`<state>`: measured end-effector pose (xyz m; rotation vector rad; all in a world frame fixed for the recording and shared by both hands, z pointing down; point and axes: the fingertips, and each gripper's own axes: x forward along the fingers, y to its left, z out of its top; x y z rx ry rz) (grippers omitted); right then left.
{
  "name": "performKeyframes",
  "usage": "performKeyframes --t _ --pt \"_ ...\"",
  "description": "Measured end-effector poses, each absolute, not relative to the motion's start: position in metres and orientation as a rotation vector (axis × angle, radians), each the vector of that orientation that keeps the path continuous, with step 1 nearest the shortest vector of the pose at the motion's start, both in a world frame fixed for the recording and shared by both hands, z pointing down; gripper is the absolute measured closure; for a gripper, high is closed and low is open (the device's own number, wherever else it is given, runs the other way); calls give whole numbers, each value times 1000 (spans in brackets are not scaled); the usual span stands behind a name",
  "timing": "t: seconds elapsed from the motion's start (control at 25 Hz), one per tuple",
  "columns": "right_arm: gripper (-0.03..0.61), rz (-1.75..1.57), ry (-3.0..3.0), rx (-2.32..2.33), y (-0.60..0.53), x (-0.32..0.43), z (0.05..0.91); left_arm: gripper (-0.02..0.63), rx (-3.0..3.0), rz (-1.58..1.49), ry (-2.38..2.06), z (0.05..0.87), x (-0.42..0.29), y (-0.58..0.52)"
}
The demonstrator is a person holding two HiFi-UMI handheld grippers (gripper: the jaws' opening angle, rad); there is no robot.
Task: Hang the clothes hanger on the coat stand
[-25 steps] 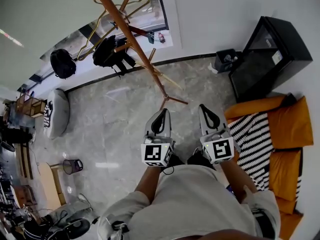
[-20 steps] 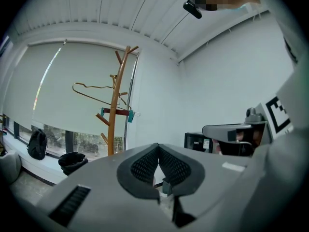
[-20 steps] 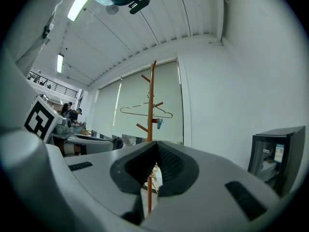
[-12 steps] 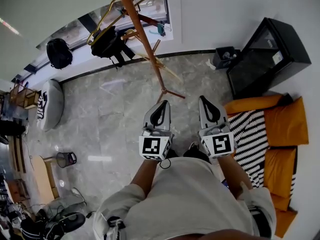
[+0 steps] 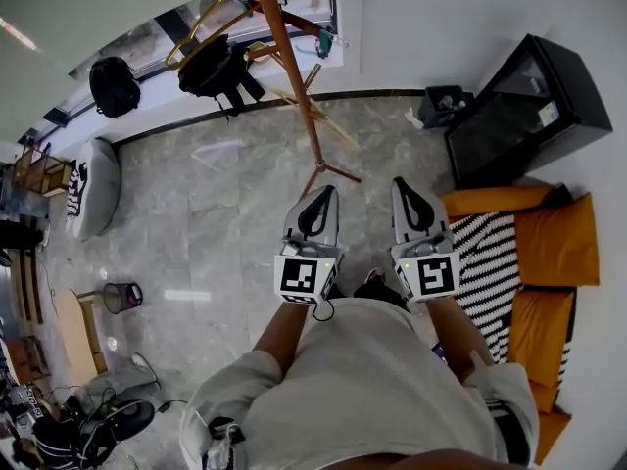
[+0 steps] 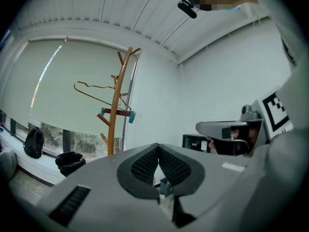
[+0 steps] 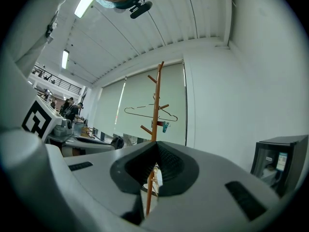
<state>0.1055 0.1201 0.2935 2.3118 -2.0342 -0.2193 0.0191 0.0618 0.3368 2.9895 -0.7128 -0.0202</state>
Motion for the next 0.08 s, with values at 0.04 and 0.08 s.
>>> performKeyframes --t 0.04,0.08 --pt "574 -229 -2032 2311 119 106 294 604 2992 -22 -713 337 19 60" --pt "574 -239 -2029 2309 117 106 294 604 2995 -24 -714 338 19 58"
